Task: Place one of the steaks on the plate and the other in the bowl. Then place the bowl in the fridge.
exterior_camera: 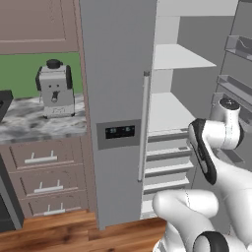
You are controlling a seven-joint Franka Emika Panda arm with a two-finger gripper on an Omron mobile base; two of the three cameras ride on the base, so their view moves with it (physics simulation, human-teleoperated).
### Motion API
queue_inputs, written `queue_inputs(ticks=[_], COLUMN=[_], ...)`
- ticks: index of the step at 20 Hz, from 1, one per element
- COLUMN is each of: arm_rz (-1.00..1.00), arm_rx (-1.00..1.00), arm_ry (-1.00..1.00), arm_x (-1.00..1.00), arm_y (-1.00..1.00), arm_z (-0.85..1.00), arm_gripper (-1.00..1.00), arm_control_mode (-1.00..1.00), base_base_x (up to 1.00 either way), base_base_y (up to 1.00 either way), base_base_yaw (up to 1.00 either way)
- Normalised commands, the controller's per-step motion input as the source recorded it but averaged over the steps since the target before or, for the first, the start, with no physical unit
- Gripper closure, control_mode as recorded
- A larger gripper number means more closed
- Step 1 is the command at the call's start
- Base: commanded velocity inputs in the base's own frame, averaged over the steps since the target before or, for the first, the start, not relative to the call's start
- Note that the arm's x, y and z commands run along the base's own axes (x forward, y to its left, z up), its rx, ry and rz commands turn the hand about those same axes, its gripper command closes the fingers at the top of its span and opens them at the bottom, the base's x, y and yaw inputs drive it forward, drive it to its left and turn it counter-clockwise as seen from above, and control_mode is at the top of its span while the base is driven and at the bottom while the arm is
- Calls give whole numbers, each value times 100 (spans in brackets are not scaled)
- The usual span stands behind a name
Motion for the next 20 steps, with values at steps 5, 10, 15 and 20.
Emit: queue_inputs(ticks=[5,10,15,20], arm_rz=[-31,-10,0,0], arm_rx=[0,4,8,0], arm_ry=[-24,-20,-6,-7], arm_x=[20,22,2,13], arm_y=[100,76,21,62], arm_z=[0,6,20,46], arm_gripper=[-100,-100,-100,-100], arm_control_mode=[-100,-100,-100,-100], base_base_x=[0,0,0,0], base_base_y=[0,0,0,0], base_base_yaw=[0,0,0,0])
